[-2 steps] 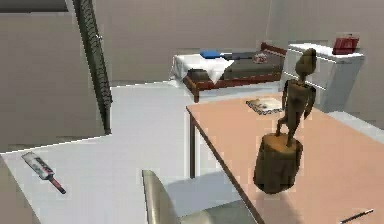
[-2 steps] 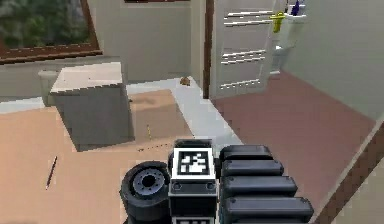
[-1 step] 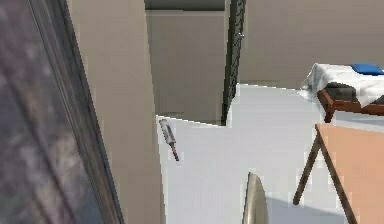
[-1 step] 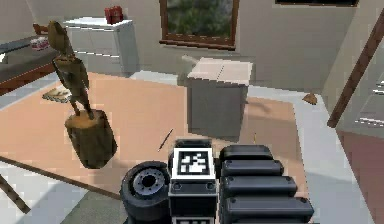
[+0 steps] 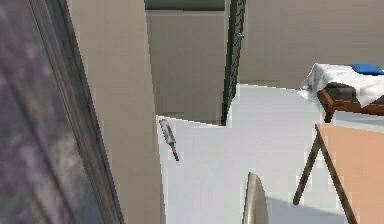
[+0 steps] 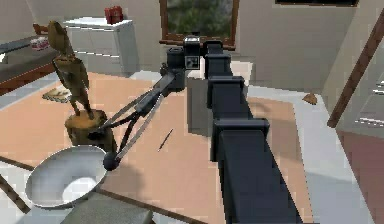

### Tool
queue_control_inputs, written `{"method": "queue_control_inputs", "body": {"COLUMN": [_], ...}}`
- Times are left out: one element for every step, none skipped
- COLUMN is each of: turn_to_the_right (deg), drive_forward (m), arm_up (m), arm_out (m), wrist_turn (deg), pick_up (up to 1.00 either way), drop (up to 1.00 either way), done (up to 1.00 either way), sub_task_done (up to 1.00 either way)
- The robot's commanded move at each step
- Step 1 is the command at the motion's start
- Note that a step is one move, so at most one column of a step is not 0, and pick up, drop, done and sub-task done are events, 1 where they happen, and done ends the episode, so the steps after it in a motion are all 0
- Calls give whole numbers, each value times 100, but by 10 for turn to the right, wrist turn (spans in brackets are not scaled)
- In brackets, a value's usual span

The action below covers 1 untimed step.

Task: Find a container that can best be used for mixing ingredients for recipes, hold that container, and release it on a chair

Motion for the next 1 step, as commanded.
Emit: {"method": "queue_control_inputs", "body": {"turn_to_the_right": [0], "drive_forward": [0], "arm_up": [0], "arm_out": [0], "wrist_turn": [390], "pick_up": [0], "drop": [0], "done": [0], "sub_task_done": [0]}}
